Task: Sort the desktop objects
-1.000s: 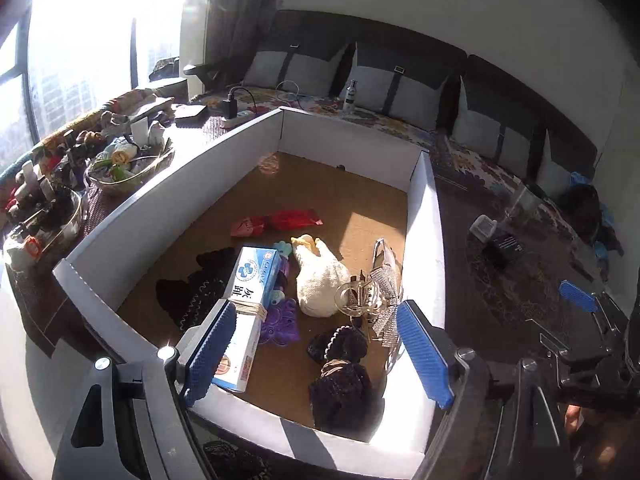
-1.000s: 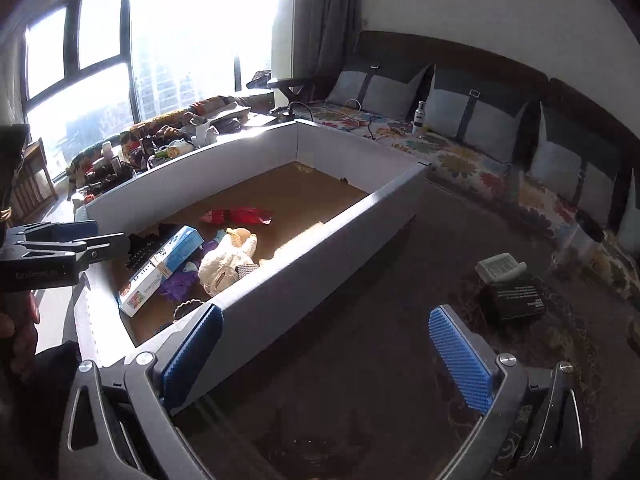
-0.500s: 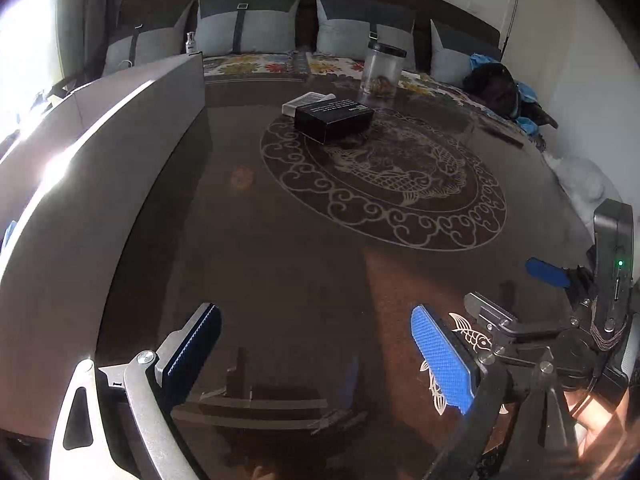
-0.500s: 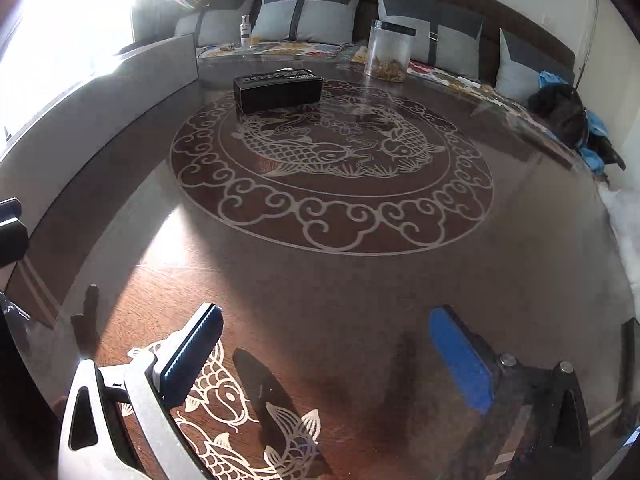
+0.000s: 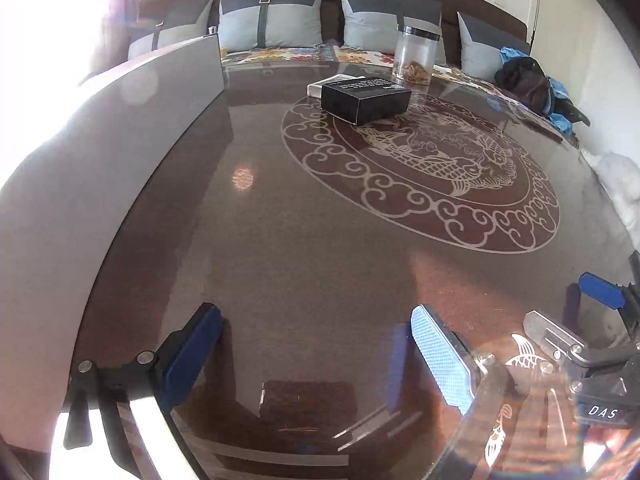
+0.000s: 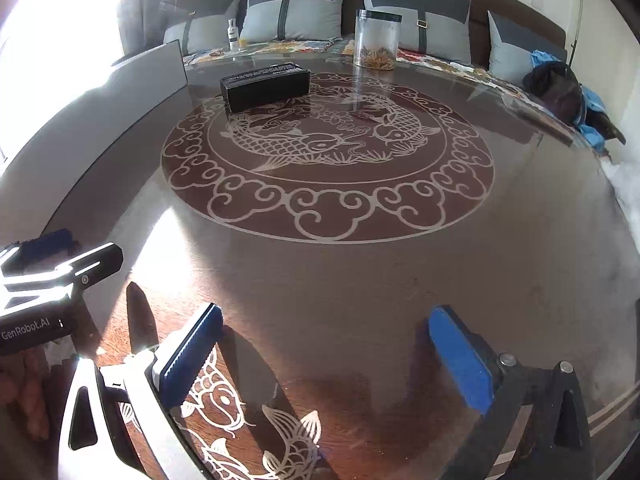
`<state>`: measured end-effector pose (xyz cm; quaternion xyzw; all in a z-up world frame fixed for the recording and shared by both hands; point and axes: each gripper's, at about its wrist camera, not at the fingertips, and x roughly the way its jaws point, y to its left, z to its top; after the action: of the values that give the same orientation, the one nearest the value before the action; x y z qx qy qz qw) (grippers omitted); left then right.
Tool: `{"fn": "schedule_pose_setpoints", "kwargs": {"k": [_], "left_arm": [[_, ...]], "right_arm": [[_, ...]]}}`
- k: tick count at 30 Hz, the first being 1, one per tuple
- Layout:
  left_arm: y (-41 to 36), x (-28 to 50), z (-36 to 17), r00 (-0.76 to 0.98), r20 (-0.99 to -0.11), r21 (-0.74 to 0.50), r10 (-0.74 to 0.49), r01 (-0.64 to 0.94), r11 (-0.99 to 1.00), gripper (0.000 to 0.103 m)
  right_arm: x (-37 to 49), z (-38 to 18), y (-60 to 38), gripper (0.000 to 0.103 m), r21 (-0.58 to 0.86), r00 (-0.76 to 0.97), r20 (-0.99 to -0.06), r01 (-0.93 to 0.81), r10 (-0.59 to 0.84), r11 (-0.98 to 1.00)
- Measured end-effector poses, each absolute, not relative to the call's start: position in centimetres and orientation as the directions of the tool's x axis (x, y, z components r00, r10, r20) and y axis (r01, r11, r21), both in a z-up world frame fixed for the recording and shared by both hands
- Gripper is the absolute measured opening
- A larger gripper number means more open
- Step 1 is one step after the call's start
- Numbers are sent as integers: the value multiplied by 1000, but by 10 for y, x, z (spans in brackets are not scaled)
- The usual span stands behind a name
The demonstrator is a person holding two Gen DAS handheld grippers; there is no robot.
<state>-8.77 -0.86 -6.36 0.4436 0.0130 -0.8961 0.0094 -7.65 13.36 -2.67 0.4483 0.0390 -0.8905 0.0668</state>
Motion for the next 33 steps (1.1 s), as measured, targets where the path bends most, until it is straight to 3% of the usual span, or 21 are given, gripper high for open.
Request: {"fn": "schedule_pose_setpoints", "kwargs": {"k": [33], "left_arm": [[-4,-89,-65,-614,-789,2,-13,19,-1000,102]], "right_arm": [[-77,-26,132,103,-15,-589,-805,151,-78,-988]]}}
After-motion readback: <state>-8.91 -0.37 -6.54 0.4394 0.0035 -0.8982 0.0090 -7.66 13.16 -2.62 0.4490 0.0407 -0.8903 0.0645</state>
